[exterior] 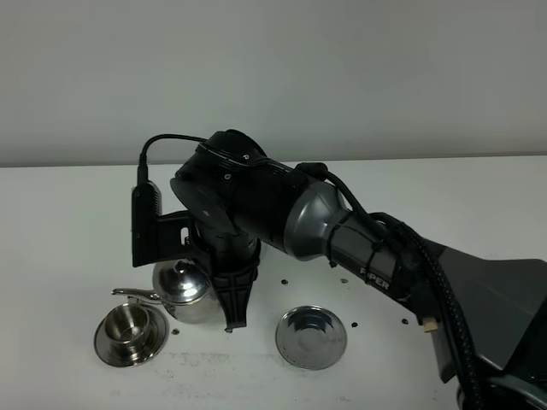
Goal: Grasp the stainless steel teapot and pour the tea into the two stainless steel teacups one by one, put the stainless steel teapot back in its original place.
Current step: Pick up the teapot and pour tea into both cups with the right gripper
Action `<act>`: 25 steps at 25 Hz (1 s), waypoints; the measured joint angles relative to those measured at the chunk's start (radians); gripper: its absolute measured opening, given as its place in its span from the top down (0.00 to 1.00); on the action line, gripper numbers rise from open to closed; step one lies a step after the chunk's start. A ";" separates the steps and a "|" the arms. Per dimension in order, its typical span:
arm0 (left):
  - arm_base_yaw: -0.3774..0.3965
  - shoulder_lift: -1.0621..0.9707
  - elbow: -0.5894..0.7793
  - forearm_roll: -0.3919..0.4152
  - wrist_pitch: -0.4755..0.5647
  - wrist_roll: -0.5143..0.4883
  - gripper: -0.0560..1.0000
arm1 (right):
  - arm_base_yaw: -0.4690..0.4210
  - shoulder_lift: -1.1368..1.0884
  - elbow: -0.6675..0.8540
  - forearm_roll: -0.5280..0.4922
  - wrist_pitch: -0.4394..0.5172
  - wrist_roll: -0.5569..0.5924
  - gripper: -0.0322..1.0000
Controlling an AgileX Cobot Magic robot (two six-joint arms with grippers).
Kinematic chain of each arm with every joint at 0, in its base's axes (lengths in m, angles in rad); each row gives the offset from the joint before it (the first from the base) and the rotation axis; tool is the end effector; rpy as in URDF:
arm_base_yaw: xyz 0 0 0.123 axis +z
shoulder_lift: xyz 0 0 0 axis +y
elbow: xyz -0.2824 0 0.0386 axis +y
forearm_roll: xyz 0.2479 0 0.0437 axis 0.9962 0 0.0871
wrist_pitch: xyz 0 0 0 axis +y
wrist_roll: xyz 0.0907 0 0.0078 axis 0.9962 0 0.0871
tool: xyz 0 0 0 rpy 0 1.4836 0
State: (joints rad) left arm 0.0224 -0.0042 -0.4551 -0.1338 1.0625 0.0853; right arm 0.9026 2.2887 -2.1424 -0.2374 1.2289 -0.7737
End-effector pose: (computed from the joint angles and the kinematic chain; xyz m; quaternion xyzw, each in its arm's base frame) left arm -0.0007 -0.0106 0.2651 0.0284 0.8617 -0.0397 0.5050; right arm 0.3206 0.3736 0.2324 -0.7466 0.6400 -0.1068 0.1471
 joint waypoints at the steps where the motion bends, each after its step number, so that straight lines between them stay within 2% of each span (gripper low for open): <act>1: 0.000 0.000 0.000 0.000 0.000 0.000 0.47 | 0.001 0.017 -0.031 0.000 -0.001 -0.013 0.79; 6: 0.000 0.000 0.000 0.006 0.000 0.000 0.47 | 0.001 0.075 -0.108 -0.049 -0.001 -0.061 0.79; 11: 0.000 0.000 0.000 0.052 0.000 0.000 0.47 | 0.001 0.094 -0.111 -0.083 0.005 -0.071 0.79; 25: 0.000 0.000 0.000 0.056 0.000 0.000 0.47 | 0.021 0.118 -0.112 -0.122 0.005 -0.132 0.79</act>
State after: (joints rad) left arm 0.0224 -0.0042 -0.4551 -0.0782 1.0625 0.0853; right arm 0.9235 2.4069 -2.2540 -0.3591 1.2341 -0.9054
